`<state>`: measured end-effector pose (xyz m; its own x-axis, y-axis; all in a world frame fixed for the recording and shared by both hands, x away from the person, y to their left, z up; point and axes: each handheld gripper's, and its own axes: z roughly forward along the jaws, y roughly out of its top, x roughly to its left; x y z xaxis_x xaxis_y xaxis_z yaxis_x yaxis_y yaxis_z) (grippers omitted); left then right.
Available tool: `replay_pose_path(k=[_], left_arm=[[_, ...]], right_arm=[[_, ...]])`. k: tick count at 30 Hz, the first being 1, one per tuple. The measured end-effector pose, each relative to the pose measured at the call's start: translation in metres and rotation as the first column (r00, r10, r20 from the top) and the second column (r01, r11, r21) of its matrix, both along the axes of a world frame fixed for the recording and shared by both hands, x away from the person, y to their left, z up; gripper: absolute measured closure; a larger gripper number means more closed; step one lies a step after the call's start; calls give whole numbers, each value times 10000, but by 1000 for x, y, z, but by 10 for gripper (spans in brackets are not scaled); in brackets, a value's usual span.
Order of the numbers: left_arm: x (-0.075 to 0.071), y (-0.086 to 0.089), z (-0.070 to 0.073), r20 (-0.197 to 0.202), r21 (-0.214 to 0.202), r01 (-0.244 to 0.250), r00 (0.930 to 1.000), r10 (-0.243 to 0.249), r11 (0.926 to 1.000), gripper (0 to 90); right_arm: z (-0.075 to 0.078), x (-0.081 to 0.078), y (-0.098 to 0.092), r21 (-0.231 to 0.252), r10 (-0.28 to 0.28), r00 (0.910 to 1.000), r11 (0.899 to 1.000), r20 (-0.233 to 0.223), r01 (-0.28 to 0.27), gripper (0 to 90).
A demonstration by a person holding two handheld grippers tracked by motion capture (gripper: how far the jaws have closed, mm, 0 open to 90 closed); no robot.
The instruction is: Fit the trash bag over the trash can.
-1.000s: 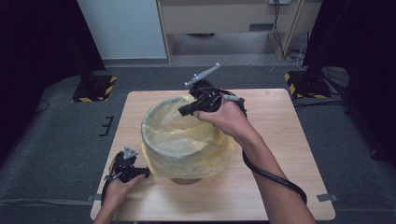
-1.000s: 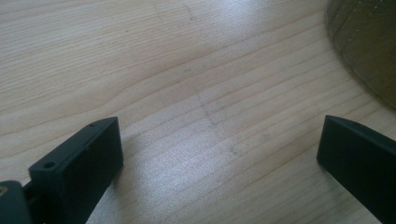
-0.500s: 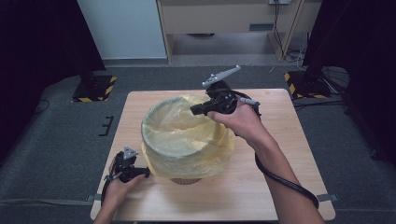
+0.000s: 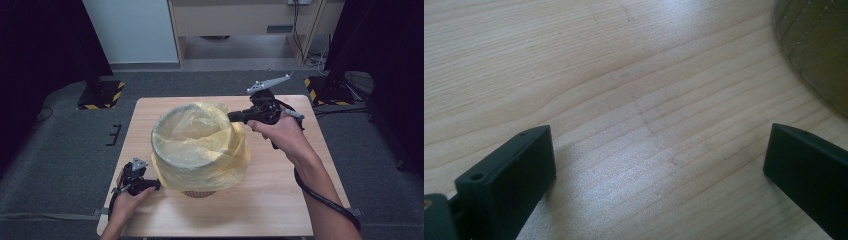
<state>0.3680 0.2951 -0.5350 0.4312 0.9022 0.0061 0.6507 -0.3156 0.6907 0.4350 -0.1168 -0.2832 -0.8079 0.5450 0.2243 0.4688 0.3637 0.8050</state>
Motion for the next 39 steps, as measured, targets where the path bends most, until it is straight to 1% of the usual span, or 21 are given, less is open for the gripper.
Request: replay_pose_path(k=[5,7,10,17,20,25,28,34,38,39], left_arm=[[0,0,0,0,3,1,10000,-1,10000,0],[0,0,0,-3,2,0,10000,0,10000,0],[0,0,0,-4,3,0,10000,0,10000,0],[0,0,0,-1,1,0,10000,0,10000,0],[0,0,0,-2,2,0,10000,0,10000,0],[0,0,0,-2,0,-1,10000,1,10000,0],[0,0,0,-1,2,1,10000,-1,10000,0],[0,0,0,0,3,0,10000,0,10000,0],[0,0,0,1,1,-2,10000,2,10000,0],[0,0,0,0,0,-1,10000,1,10000,0]], right_arm=[[-11,0,-17,39,-335,9993,9994,-149,336,900],[-16,2,-25,-20,-473,9986,9989,-230,473,900],[-21,3,-36,-17,-765,9965,9971,-326,764,900],[-36,4,-58,-57,-1228,9909,9924,-549,1227,900],[-46,6,-66,-91,-1493,9862,9888,-712,1490,900],[-61,6,-76,-104,-1637,9826,9865,-873,1634,900],[-71,6,-82,-150,-1825,9776,9832,-1048,1819,900],[-85,7,-93,-233,-2068,9708,9784,-1213,2055,900],[-96,8,-101,-270,-2336,9630,9723,-1344,2321,857],[-99,8,-104,-295,-2406,9612,9706,-1349,2389,834]])
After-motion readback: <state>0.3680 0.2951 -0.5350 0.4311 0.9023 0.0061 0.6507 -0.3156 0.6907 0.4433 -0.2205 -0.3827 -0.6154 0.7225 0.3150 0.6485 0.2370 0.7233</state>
